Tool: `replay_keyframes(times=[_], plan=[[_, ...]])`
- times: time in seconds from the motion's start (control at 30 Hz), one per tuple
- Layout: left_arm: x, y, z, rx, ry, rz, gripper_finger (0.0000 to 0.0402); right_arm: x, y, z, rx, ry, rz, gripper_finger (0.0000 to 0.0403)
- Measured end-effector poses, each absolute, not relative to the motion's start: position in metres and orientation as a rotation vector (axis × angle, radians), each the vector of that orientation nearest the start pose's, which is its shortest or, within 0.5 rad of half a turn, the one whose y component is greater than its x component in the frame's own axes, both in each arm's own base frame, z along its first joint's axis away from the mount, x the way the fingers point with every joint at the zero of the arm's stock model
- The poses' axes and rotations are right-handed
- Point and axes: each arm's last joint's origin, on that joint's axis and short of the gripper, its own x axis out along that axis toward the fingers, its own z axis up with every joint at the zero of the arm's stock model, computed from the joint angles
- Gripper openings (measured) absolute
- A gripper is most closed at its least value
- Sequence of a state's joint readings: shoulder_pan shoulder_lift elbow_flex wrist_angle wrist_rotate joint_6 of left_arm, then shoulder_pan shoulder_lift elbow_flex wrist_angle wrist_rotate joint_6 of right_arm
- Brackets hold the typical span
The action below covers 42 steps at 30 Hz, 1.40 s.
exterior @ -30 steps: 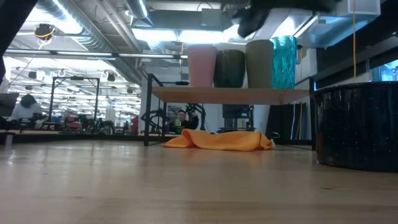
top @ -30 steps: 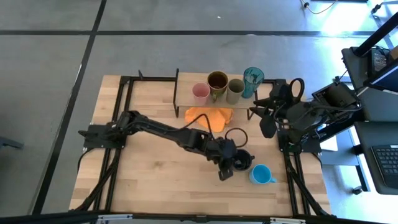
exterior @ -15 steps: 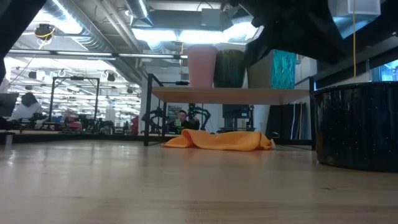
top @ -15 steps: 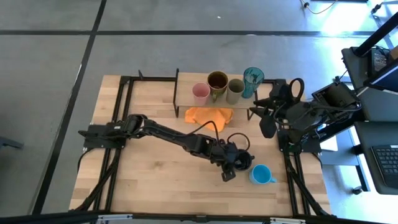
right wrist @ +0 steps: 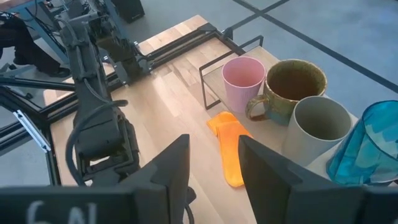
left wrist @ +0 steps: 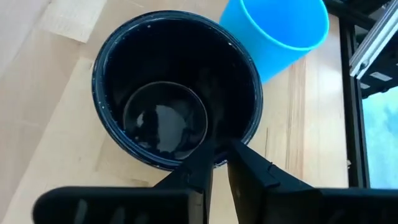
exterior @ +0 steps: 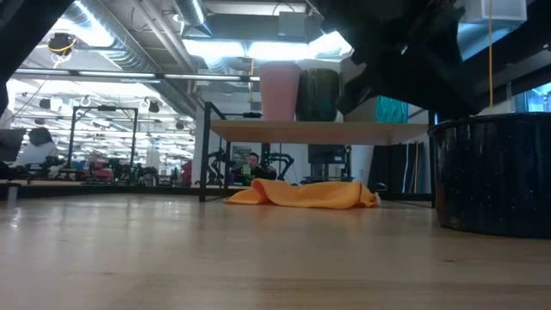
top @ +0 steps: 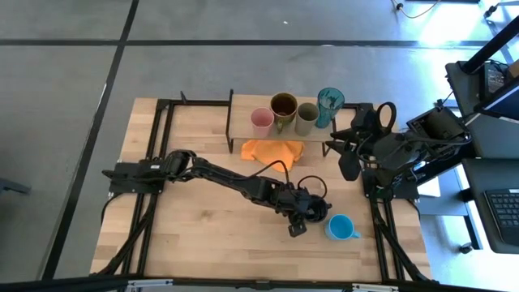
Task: Stack small to large cups/mugs on shelf
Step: Put the black mug on the shelf
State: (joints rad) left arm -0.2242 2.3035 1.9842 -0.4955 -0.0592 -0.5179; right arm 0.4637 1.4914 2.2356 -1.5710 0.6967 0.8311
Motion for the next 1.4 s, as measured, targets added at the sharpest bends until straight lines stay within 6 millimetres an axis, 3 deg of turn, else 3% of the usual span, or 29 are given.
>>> replay_keyframes(times=[0.67,0.8,1.27,1.4], plan=[[0.497,-0.056,0.202,-0.259,0.96,0.195,0.0041,0.187,0.073,0.511,0.34,0.545,-0.477,0.0139],[0.498,-0.055,0.211,-0.252,0.915,0.179,0.0041,0.187,0.073,0.511,0.34,0.544,-0.477,0.0139],[0.494,-0.059,0.212,-0.225,0.945,0.18,0.0041,0.187,0.073,0.511,0.339,0.544,-0.478,0.0139],[0.484,-0.067,0.231,-0.129,0.935,0.198,0.0041,0.187,0.073,0.511,0.339,0.544,-0.478,0.0139]])
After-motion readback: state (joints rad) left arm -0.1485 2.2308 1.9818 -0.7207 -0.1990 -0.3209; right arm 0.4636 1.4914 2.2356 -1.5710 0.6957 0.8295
